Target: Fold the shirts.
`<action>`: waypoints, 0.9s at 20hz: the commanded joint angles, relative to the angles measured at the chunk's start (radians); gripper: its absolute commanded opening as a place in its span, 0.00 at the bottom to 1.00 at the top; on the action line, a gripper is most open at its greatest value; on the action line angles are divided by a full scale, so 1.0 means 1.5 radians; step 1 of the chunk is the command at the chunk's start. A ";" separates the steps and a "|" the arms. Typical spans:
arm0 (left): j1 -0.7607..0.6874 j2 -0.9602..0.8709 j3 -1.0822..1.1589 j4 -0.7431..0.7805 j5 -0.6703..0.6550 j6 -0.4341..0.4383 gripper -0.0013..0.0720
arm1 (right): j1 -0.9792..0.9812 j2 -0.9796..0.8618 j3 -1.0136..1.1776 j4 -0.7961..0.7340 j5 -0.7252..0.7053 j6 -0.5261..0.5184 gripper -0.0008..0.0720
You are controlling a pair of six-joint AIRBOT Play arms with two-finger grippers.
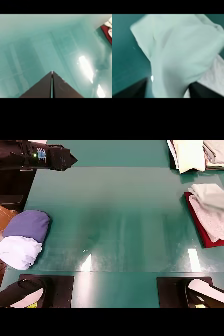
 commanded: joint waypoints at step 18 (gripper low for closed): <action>0.000 0.000 0.000 0.000 0.040 0.002 0.06 | 0.425 0.149 -0.058 0.104 -0.070 0.003 0.07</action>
